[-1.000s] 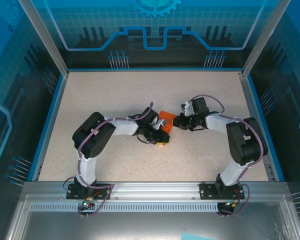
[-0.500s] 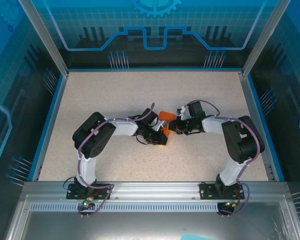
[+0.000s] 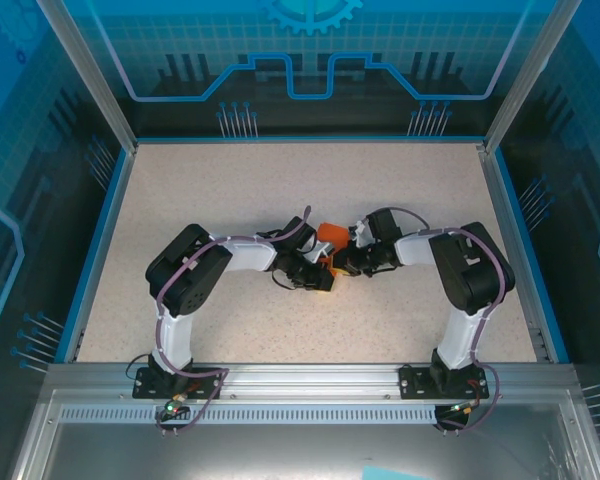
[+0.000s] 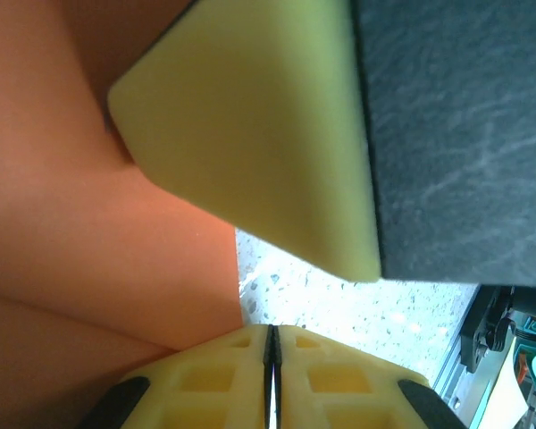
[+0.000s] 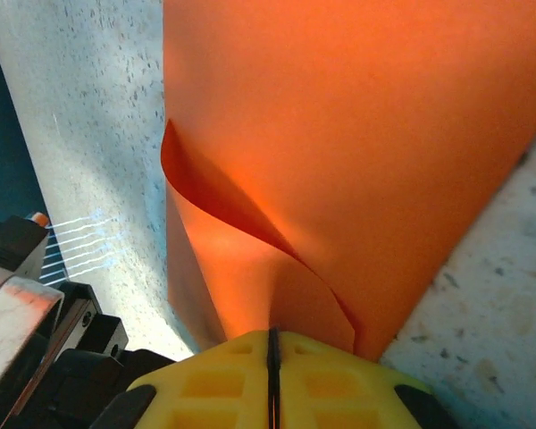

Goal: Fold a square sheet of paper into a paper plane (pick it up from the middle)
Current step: Fold the triangle a second time at the center of the table.

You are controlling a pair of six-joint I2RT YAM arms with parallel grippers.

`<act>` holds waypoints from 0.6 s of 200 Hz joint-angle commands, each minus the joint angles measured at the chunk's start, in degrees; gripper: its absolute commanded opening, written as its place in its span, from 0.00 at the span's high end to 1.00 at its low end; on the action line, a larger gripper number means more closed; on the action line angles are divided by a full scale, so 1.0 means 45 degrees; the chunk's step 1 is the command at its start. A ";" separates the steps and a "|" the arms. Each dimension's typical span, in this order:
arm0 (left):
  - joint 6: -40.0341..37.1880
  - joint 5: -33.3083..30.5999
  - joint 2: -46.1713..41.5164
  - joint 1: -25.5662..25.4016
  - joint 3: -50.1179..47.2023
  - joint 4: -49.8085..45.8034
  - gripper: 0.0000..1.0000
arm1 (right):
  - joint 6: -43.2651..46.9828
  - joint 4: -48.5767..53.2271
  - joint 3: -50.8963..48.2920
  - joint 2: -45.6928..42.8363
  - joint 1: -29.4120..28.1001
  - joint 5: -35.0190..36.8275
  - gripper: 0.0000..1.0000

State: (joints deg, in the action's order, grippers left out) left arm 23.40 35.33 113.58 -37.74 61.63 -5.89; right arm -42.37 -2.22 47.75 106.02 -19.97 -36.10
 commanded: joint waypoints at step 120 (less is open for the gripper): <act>-0.0411 0.0027 0.0328 -0.0112 0.0348 -0.1257 0.88 | 0.2116 0.2659 0.1761 0.0938 -0.0304 0.3107 0.91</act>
State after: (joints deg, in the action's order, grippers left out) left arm 22.09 35.40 113.93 -37.74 62.63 -8.23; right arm -34.00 7.66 55.75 107.39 -21.02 -25.08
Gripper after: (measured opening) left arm 0.119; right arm 0.094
